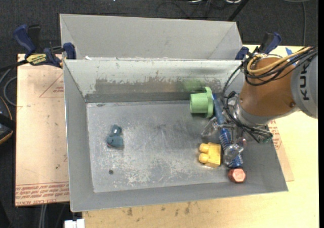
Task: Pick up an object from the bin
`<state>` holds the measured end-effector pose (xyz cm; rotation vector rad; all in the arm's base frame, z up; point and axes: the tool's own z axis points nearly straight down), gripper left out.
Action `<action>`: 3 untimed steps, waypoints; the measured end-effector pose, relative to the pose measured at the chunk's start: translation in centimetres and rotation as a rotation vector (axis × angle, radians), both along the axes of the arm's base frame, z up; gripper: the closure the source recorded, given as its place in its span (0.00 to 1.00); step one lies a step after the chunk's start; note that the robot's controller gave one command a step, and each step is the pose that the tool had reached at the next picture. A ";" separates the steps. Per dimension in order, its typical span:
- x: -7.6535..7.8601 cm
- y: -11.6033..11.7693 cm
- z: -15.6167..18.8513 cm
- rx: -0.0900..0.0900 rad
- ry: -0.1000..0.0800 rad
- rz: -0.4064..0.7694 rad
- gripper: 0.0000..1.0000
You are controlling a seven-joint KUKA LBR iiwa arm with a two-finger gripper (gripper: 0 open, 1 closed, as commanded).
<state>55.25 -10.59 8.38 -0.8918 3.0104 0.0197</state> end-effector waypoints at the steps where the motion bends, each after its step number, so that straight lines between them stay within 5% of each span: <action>1: -2.1 4.5 -0.7 -0.016 -0.017 -0.122 0.00; 2: -1.9 4.6 -0.6 -0.013 -0.024 -0.122 1.00; 3: -1.7 6.6 12.7 -0.011 -0.013 -0.098 1.00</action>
Offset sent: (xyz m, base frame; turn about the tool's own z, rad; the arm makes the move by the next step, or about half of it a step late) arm -0.0263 0.0466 -0.0138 0.1211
